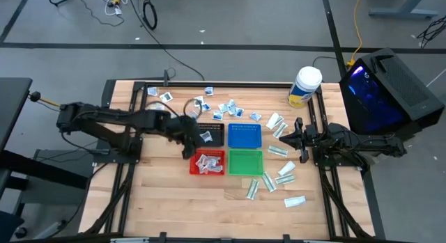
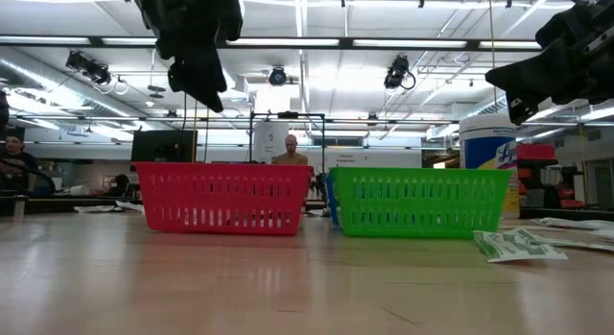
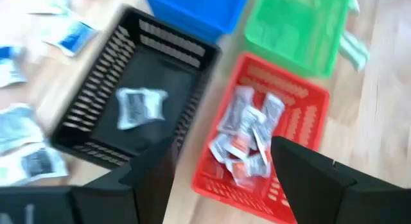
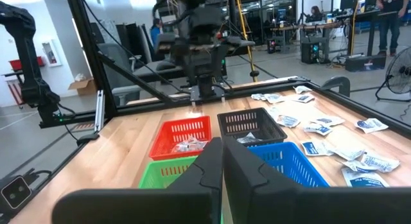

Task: Pick & Place First Aid Supplies
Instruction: Put the gray towelette pack into the black bin

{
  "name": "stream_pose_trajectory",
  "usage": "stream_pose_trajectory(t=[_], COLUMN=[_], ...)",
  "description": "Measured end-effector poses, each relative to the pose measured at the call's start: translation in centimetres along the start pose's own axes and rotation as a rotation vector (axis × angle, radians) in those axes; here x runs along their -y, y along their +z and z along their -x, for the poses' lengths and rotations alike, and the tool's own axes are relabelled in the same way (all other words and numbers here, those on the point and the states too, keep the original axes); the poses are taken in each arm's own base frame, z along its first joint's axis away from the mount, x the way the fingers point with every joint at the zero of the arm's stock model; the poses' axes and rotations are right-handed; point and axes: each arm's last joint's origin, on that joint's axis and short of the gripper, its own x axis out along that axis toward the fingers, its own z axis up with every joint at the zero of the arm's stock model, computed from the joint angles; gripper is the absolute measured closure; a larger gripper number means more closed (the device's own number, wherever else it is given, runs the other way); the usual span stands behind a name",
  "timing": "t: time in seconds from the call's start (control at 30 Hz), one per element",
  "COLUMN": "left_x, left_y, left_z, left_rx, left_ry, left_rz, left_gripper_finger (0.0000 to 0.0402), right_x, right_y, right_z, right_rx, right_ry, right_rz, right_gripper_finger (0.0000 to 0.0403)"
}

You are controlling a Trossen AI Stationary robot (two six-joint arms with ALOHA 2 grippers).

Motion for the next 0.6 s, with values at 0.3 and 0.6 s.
stream_pose_trajectory(t=[0.3, 0.6], left_x=[-3.8, -7.5], left_y=[0.4, 0.9], left_z=[1.7, 2.0], left_rx=[-0.011, -0.033], left_ry=[0.099, 0.217], left_rz=[0.050, -0.044], left_gripper_finger=[0.0142, 0.0142], right_x=[0.0, 0.0], right_y=[0.0, 0.0], right_z=[0.0, 0.0], right_rx=[0.000, 0.000], right_ry=[0.000, 0.000], right_rz=[0.000, 0.000], right_gripper_finger=[0.0385, 0.0385])
